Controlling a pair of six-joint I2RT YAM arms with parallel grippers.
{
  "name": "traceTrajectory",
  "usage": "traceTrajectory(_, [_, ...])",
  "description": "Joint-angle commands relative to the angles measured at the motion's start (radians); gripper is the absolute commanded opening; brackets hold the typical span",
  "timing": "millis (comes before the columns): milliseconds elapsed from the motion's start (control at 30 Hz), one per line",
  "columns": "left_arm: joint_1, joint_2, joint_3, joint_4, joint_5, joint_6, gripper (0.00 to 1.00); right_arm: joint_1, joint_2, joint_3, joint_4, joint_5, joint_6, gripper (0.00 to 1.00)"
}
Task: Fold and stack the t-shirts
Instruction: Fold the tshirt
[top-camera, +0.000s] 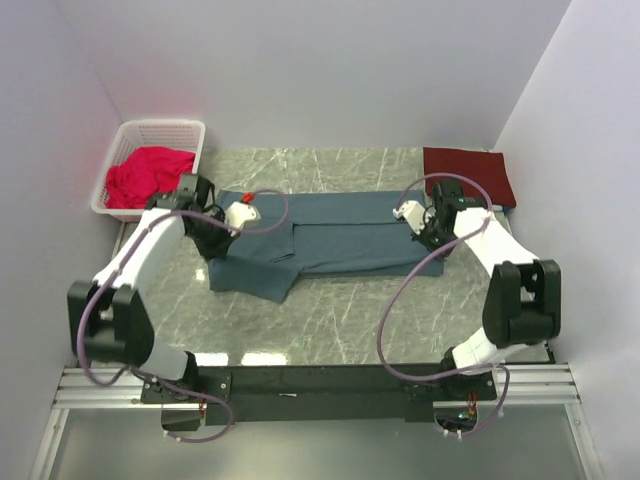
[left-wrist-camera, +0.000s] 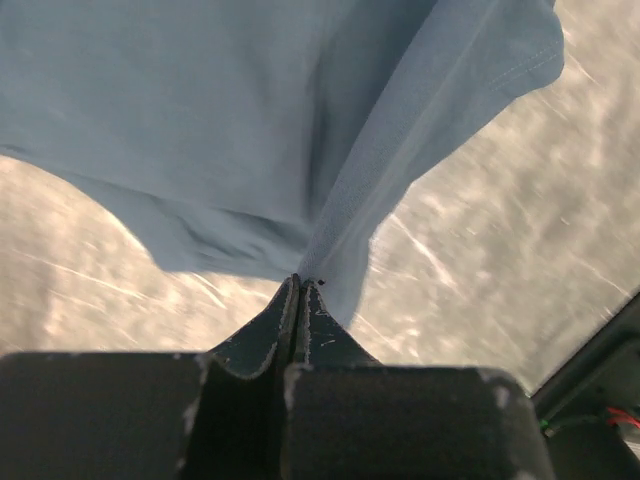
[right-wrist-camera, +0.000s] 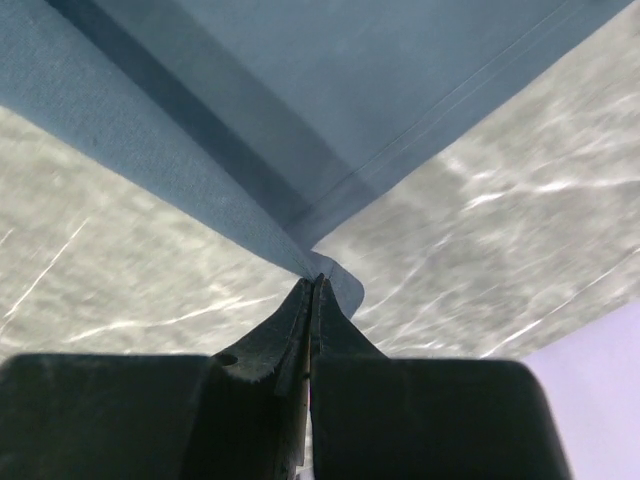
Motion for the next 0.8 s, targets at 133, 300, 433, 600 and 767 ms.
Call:
traceTrajectory(133, [0.036, 0.182, 0.22, 0.018, 0.061, -0.011, 0.0, -0.033, 0.177, 0.236, -0.036, 0.013, -0.025, 0.0])
traceTrajectory(300, [0.039, 0.3, 0.335, 0.03, 0.066, -0.029, 0.01, -0.037, 0.301, 0.354, -0.045, 0.025, -0.027, 0.0])
traceTrajectory(433, [0.041, 0.377, 0.387, 0.042, 0.063, -0.038, 0.01, -0.04, 0.375, 0.417, -0.047, 0.027, -0.027, 0.0])
traceTrajectory(600, [0.044, 0.427, 0.406, 0.074, 0.044, -0.047, 0.01, -0.04, 0.44, 0.465, -0.036, 0.03, -0.021, 0.0])
traceTrajectory(767, [0.045, 0.462, 0.422, 0.108, 0.037, -0.067, 0.01, -0.045, 0.469, 0.489, -0.033, 0.03, -0.016, 0.0])
